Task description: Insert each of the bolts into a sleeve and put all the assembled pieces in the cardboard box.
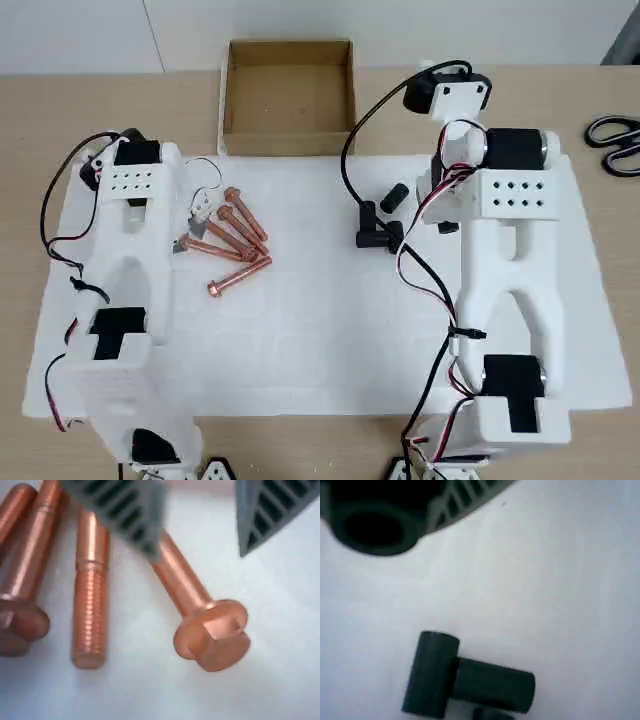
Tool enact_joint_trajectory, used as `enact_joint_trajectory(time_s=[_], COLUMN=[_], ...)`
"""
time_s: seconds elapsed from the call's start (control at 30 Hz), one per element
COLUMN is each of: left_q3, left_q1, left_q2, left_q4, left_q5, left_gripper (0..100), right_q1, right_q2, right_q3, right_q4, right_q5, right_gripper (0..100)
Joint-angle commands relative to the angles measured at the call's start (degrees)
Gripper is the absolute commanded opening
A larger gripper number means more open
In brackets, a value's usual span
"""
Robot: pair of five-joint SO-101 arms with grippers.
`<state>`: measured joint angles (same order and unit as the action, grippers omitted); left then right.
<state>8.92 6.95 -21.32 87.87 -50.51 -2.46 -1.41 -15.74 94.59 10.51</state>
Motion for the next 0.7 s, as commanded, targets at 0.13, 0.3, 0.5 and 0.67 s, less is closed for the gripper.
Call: enact_joint_trajectory(time_s=[0.13,0.3,0.5,0.67], left_q3=[2.15,1.27,1.45,2.24], left_q1=[0.09,0.18,0.44,0.53], left_q2=[1.49,0.0,-6.07,-7.82], left_q4=[1.14,0.88,0.79,0.7], left_q5=[-0.18,-0.26,-0.26,-0.26], left_gripper=[21,21,21,21], right_q1=[-0.22,-0.22,-0.22,-0.22], right_q2=[0.4,0.4,0.4,0.4], right_q3=[-0.35,-0.35,-0.35,-0.35], right_q4=[-0.75,-0.75,-0.75,-0.75], right_q5=[-0.09,-0.09,-0.09,-0.09], right_gripper=[0.5,0.5,0.5,0.5])
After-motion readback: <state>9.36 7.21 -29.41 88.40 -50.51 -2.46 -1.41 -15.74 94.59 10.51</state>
